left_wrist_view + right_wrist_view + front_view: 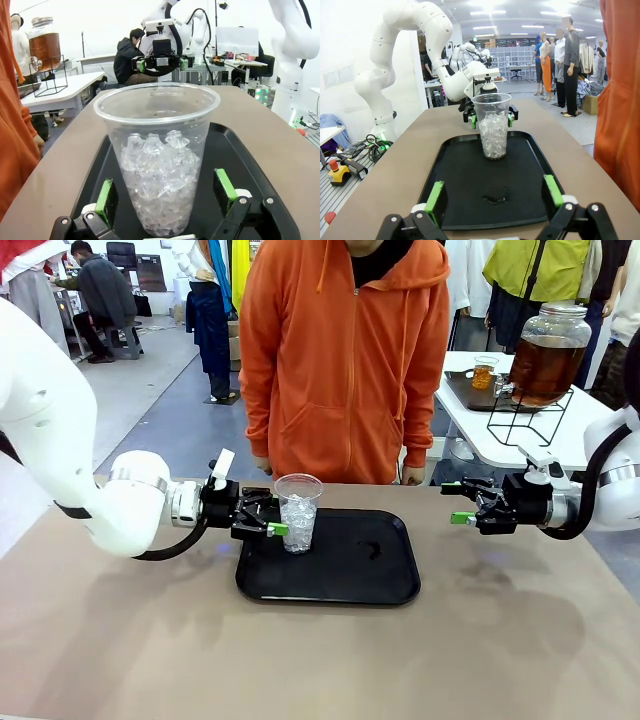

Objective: Pour the drink into the iced cup.
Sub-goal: Pick up the iced cup indicated by the human and present it to them.

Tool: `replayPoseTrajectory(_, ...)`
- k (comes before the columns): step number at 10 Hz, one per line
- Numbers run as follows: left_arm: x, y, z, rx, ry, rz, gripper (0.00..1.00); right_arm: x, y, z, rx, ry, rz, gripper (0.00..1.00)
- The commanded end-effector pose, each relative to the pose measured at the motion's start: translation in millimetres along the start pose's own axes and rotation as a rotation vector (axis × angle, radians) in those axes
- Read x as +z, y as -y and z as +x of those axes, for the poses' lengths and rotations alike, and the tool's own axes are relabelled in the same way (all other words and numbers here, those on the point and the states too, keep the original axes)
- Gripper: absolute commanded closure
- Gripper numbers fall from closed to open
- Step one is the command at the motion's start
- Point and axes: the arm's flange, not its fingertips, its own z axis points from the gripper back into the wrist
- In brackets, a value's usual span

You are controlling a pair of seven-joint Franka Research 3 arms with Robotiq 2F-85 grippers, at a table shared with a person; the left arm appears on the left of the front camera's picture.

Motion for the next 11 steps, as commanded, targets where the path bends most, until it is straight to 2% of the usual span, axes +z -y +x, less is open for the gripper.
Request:
replayPoseTrajectory(1,-9,-4,-3,-0.01,0.014,0.037,0.0,0,0,2,0.004,0.003,0.001,0.0)
replayPoseTrajectory(7,-34,-7,1,0.019,0.016,0.062,0.0,0,0,2,0.004,0.003,0.001,0.0)
replayPoseTrajectory(10,-39,-6,1,0.063,0.004,0.038,0.0,0,0,2,0.004,0.003,0.001,0.0)
replayPoseTrajectory(11,-39,-5,0,0.042,-0.01,0.036,0.18,0,0,2,0.004,0.003,0.001,0.0)
